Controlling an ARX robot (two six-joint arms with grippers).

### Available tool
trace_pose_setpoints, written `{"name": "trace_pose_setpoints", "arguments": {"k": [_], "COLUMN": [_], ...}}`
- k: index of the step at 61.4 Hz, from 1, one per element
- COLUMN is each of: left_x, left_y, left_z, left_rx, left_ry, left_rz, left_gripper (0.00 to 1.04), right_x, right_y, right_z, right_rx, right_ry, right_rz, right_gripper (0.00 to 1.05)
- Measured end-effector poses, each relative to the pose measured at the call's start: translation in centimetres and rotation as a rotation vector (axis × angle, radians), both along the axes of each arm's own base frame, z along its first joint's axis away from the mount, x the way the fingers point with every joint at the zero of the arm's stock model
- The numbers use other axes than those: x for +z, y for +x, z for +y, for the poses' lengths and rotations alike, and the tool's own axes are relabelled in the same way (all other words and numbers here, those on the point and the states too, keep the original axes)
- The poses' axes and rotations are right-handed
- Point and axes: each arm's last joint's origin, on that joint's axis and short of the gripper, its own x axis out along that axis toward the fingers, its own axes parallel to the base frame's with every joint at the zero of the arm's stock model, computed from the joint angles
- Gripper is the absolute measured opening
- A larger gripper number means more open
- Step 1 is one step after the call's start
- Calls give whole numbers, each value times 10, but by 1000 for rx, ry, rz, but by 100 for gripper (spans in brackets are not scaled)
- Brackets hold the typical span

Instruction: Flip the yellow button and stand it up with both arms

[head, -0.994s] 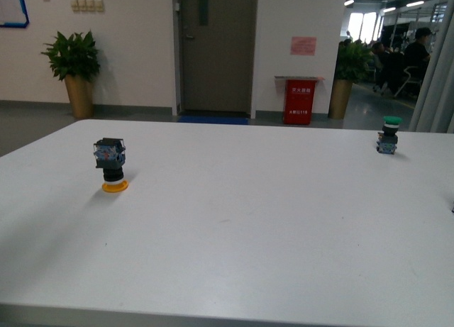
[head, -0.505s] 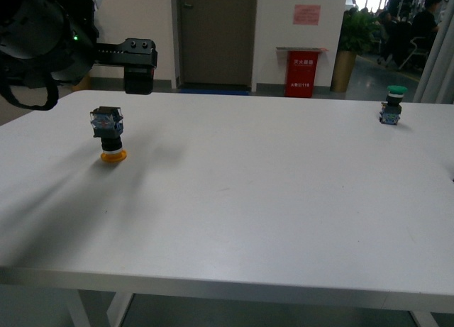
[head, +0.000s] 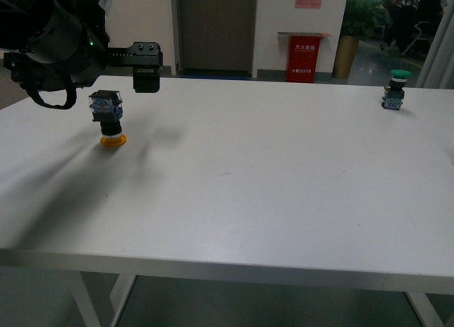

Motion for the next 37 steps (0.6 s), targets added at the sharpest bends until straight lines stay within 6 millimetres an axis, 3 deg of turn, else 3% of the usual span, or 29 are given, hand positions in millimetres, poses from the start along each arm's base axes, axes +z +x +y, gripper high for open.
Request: {"name": "trace_pose_setpoints", "arguments": {"k": [34,37], "left_x": [-20,-20], "left_y": [9,9], "left_z": [11,11], "left_rx": [0,-2], "left_ry": [-25,-22], "left_rz": [40,41], "left_gripper": [99,95], "right_x": [0,0], "right_y": [0,0], "right_z": [0,0], "right_rx": [0,0], "right_ry": [0,0], "right_rz": [0,0], "right_gripper": [98,98]}}
